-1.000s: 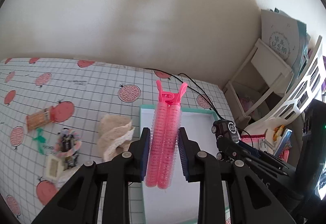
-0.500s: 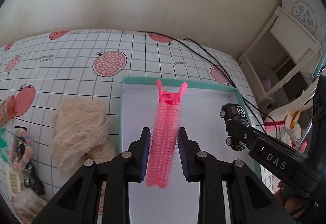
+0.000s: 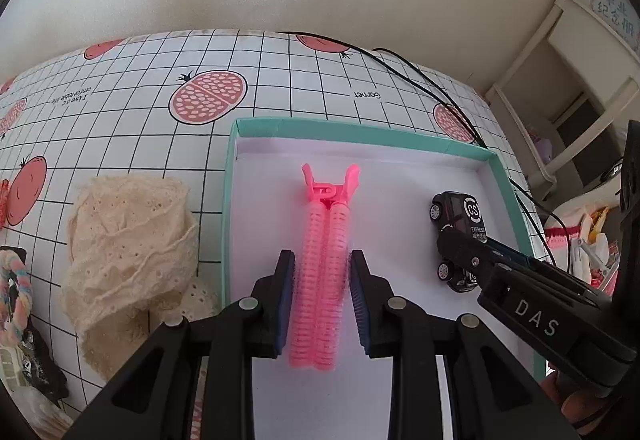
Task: Organize objects
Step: 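Carry the pink clip with the left tool into the tray while the right tool carries the car there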
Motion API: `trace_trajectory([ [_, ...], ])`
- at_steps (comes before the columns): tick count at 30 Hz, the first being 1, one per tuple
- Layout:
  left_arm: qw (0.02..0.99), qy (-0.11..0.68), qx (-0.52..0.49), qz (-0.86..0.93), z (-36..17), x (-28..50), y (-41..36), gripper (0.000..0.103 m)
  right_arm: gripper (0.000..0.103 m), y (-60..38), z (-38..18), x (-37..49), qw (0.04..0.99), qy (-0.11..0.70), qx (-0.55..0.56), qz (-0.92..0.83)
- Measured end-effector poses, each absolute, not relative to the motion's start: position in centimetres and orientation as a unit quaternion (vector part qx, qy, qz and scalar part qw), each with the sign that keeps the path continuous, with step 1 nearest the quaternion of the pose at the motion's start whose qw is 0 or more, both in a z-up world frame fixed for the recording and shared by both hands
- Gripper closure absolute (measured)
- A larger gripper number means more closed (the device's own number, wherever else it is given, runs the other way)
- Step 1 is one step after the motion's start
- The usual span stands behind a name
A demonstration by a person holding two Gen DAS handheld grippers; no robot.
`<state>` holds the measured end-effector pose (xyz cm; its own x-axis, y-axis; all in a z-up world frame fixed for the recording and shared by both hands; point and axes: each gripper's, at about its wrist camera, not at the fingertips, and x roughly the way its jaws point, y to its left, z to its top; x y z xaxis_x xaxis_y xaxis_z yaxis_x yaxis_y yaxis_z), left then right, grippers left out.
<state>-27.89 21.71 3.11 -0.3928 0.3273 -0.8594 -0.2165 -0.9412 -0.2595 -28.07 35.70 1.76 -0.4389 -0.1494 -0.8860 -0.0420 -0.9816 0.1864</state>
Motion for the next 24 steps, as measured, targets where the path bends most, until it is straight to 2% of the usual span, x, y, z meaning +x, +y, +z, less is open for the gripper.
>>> trace_trajectory([
  [15, 0.169, -0.042, -0.524, 0.834, 2.9, -27.9, 21.4, 0.074, 0.067, 35.5, 1.9, -28.1, 0.033, -0.078, 0.533, -0.842],
  [19, 0.177, -0.039, -0.518, 0.836, 3.5, -27.8, 21.5, 0.074, 0.059, 35.5, 2.4, -28.0, 0.036, -0.069, 0.529, -0.845],
  [24, 0.181, -0.047, -0.509, 0.840, 5.0, -27.7, 21.2, 0.074, 0.059, 35.8, 4.0, -27.8, 0.035, -0.064, 0.512, -0.856],
])
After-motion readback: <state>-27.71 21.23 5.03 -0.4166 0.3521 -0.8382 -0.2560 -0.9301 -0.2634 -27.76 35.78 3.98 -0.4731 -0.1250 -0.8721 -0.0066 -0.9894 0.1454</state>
